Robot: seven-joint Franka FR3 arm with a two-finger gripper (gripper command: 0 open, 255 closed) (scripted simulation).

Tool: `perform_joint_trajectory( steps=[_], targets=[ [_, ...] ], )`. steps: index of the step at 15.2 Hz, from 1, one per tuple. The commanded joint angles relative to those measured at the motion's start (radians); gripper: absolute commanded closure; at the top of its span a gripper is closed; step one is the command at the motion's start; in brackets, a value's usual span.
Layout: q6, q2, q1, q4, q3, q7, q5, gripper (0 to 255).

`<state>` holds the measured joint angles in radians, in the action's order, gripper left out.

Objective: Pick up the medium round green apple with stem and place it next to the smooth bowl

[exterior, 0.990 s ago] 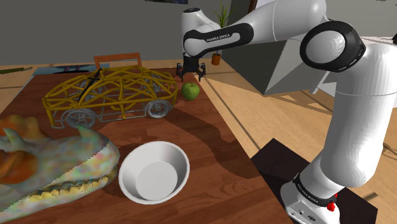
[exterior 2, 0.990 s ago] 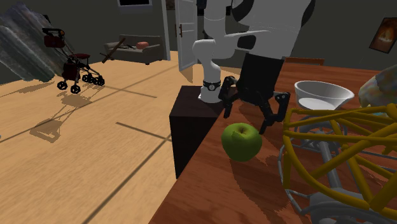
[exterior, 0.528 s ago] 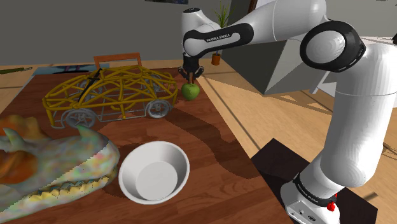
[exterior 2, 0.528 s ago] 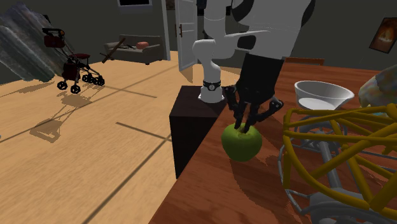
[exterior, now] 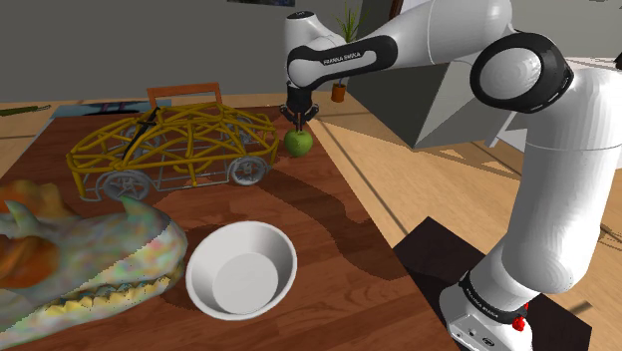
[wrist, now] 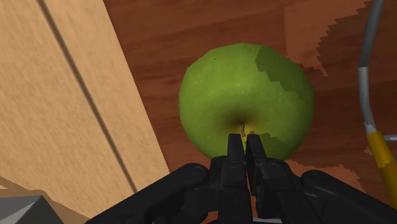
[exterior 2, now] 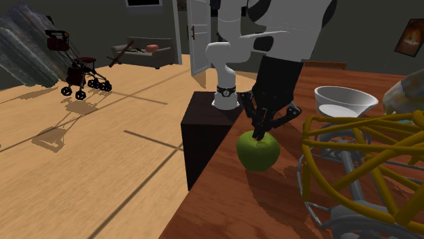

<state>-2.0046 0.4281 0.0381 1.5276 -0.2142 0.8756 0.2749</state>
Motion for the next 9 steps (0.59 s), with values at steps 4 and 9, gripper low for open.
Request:
perform_joint_trajectory(
  steps=[4,9],
  targets=[
    [0.054,-0.012,-0.001,-0.043,-0.003,-0.011,-0.007,255],
    [0.116,-0.02,-0.004,-0.098,-0.005,-0.024,-0.014,255]
  ],
)
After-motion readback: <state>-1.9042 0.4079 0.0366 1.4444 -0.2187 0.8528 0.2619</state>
